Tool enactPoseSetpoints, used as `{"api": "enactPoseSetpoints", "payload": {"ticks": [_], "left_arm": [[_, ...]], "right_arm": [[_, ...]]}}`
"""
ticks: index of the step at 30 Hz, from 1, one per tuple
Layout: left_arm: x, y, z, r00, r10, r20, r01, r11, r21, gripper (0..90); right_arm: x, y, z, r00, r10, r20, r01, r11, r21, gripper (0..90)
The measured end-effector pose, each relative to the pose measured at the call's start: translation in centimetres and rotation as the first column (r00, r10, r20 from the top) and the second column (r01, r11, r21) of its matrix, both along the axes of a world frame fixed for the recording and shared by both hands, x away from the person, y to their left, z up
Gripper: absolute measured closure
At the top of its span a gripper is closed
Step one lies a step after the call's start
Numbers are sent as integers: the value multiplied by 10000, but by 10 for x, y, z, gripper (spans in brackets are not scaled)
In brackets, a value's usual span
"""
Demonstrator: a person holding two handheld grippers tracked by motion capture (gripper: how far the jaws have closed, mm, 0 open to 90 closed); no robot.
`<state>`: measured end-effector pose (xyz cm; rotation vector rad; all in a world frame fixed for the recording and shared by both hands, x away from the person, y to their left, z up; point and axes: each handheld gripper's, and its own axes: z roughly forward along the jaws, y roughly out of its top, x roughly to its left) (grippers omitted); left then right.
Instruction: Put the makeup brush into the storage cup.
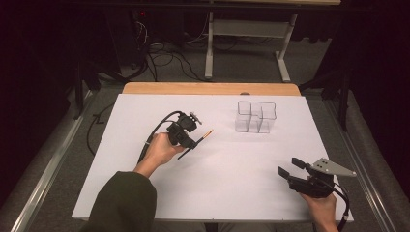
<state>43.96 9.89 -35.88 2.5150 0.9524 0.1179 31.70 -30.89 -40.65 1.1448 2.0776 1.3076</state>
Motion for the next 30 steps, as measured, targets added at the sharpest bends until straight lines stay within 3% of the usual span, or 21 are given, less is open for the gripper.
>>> {"api": "enactPoseSetpoints", "payload": {"ticks": [14, 30], "left_arm": [[-21, 11, 1, 9995, -14, 308, 44, 9954, -962, 833], [-42, 17, -2, 9992, -2, 407, 81, 9811, -1935, 832]], "right_arm": [[0, 1, 0, 10000, 31, -32, -31, 10000, 8, 344], [0, 1, 0, 10000, -11, -75, 10, 10000, -17, 345]]}}
